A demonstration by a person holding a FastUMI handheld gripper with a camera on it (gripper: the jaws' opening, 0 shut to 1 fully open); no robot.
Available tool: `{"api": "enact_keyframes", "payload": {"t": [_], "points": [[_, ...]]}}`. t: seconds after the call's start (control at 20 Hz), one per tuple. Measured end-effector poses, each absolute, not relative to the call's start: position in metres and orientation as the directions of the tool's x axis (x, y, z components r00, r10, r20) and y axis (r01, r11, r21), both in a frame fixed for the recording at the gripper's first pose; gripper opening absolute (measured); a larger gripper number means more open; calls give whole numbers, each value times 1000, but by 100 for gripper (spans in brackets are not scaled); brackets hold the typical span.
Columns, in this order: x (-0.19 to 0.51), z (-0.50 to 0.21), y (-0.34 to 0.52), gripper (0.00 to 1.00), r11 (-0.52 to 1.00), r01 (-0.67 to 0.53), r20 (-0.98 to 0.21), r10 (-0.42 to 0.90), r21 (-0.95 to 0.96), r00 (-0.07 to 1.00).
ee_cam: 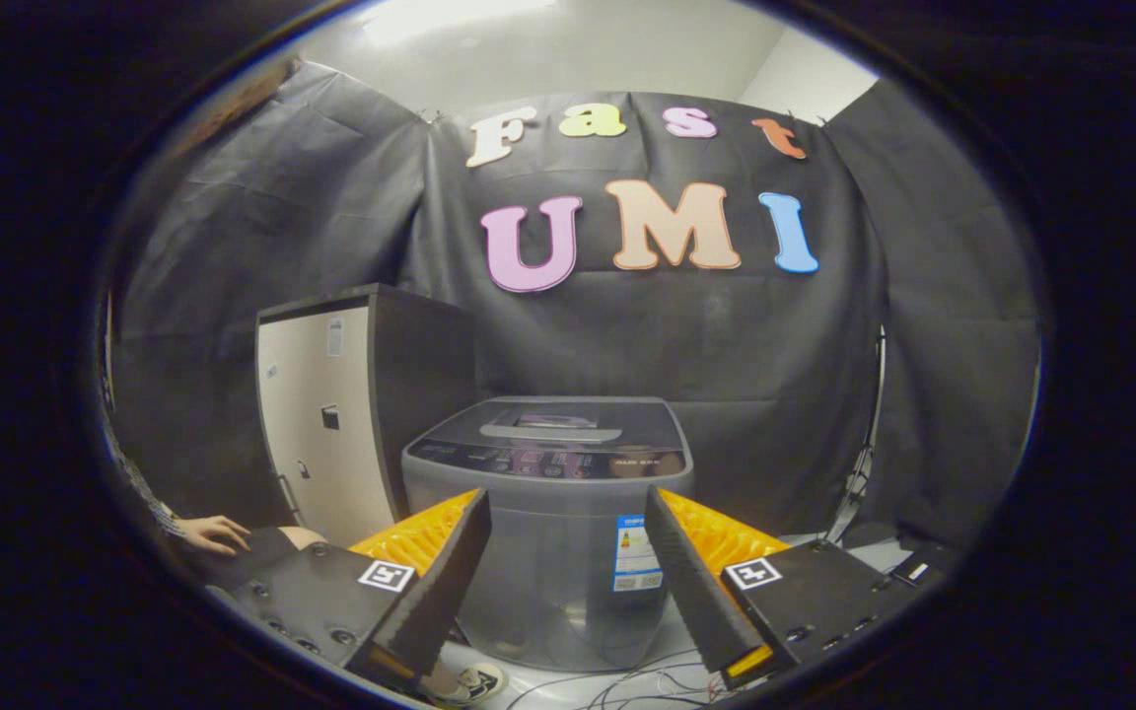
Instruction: Put the clothes into the washing machine and then close the washing machine lid.
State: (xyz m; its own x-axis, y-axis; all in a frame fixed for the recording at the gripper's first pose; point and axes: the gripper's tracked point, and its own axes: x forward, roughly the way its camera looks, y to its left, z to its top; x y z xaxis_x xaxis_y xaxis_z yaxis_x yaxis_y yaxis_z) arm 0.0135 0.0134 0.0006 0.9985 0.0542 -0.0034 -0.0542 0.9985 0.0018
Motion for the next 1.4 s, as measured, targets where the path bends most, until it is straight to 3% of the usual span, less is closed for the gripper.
{"api": "enact_keyframes", "payload": {"t": [1.4], "points": [[15, -1, 10, 98, 999, -36, -7, 36, 5, 999]]}}
